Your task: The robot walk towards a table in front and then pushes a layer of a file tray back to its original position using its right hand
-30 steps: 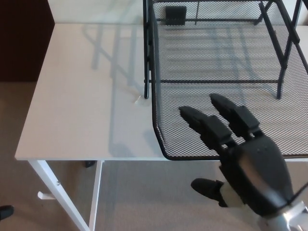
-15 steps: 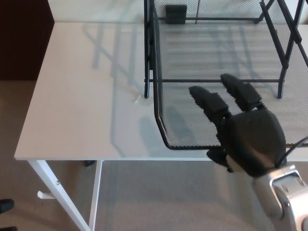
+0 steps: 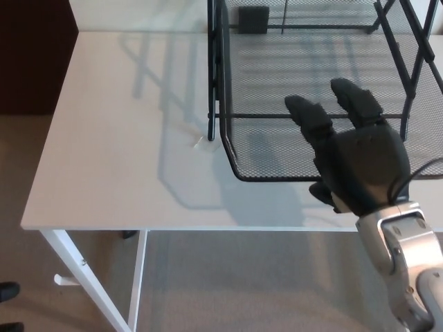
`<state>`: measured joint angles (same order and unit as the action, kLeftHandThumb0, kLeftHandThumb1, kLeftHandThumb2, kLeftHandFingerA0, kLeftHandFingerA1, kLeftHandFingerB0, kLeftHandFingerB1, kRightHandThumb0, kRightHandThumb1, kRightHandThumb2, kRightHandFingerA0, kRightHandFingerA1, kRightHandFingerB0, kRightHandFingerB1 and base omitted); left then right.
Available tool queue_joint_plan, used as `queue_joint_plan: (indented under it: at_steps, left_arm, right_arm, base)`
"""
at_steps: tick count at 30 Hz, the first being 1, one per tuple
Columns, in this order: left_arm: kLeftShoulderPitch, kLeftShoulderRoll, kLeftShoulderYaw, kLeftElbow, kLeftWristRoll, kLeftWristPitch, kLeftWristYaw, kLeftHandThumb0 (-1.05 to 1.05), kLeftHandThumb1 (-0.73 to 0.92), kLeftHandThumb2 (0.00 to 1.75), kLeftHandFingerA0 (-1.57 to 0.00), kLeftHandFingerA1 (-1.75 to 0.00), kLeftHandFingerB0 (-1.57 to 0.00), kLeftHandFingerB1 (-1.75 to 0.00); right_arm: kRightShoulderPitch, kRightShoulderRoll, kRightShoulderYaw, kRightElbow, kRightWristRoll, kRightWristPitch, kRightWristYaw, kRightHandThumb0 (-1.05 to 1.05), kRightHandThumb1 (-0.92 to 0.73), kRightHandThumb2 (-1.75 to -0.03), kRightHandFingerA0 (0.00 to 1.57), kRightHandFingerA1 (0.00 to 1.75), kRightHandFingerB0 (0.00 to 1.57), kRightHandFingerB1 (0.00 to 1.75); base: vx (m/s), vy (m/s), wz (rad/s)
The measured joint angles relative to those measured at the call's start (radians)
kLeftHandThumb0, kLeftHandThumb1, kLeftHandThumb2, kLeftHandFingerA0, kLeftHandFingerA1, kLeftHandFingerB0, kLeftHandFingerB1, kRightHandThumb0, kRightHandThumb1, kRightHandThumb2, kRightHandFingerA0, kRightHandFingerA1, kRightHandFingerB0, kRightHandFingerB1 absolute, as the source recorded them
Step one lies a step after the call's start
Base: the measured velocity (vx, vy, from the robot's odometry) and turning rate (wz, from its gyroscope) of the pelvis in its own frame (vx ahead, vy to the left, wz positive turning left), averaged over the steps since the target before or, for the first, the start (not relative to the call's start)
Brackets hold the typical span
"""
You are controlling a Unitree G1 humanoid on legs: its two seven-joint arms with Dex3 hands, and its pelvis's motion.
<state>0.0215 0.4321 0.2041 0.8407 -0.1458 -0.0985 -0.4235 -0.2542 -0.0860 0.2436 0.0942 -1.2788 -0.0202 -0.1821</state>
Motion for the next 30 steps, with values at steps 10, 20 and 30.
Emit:
queue_joint_plan:
  at_steps: [10, 20, 30]
  left_arm:
    - [-0.006, 0.000, 0.000, -0.004, 0.006, 0.000, -0.001, -0.09, 0.62, 0.58, -0.61, -0.48, -0.47, -0.39]
    - [-0.003, 0.000, -0.006, -0.015, 0.014, 0.001, 0.000, -0.10, 0.61, 0.58, -0.59, -0.48, -0.46, -0.39]
    - [0.008, 0.000, -0.013, -0.027, 0.019, 0.001, -0.003, -0.10, 0.62, 0.58, -0.59, -0.49, -0.47, -0.39]
  right_arm:
    - [-0.132, -0.003, 0.047, 0.129, 0.037, 0.065, -0.008, -0.40, -0.31, -0.65, 0.06, 0.19, 0.11, 0.33]
    - [-0.202, -0.017, 0.077, 0.226, 0.083, 0.105, -0.038, -0.40, -0.44, -0.54, 0.02, 0.24, 0.14, 0.26]
    - [-0.207, -0.043, 0.116, 0.220, 0.113, 0.139, -0.059, -0.42, -0.45, -0.54, 0.00, 0.22, 0.10, 0.25]
  base:
    - [0.00, 0.000, 0.00]
    - [0.00, 0.000, 0.00]
    - [0.00, 0.000, 0.00]
